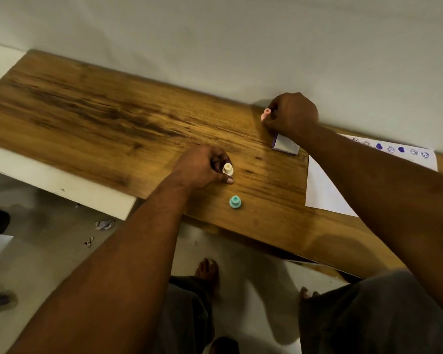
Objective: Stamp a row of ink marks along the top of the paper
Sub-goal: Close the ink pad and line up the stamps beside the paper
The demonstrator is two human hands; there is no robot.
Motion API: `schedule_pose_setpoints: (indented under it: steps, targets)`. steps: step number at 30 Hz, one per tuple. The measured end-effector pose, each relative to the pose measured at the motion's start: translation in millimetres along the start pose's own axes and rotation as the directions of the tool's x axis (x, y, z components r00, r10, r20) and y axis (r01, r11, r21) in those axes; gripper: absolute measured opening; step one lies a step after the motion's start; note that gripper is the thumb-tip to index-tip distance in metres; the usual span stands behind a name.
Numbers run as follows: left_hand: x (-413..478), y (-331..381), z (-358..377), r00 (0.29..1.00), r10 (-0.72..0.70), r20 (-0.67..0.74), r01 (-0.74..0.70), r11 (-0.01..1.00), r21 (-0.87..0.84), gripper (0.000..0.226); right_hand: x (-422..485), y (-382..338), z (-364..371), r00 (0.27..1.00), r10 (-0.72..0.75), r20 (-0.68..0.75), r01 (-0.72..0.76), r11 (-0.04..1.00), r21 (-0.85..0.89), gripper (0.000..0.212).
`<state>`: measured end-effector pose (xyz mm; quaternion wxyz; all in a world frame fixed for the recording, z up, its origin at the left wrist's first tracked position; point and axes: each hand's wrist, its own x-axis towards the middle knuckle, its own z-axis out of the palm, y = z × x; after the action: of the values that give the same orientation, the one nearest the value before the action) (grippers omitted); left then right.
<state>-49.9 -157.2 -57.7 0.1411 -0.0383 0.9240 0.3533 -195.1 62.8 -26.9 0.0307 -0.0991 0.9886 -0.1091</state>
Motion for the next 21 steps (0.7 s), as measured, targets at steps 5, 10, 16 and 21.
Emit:
schedule_pose_setpoints:
  steps: [5, 10, 16, 21]
  targets:
    - [3, 8, 6, 0.999, -0.024, -0.048, 0.024, 1.000, -0.003, 0.045, 1, 4, 1, 1.000, 0.011, 0.008, -0.012, 1.000, 0.022, 0.036]
    - [8, 17, 12, 0.993, -0.041, -0.109, 0.039, 0.999, -0.014, 0.049, -3, 11, -4, 0.997, -0.039, -0.072, 0.047, 0.993, 0.112, 0.049]
    - [15, 30, 21, 0.979, -0.051, -0.199, 0.041, 0.998, -0.052, 0.055, -57, 0, -11, 0.934, -0.357, 0.006, 0.342, 0.899, 0.274, 0.051]
    - [19, 33, 22, 0.963, -0.076, -0.257, 0.036, 0.987, -0.158, 0.061, -73, -15, 16, 0.909, -0.409, 0.077, 0.393, 0.904, 0.170, 0.038]
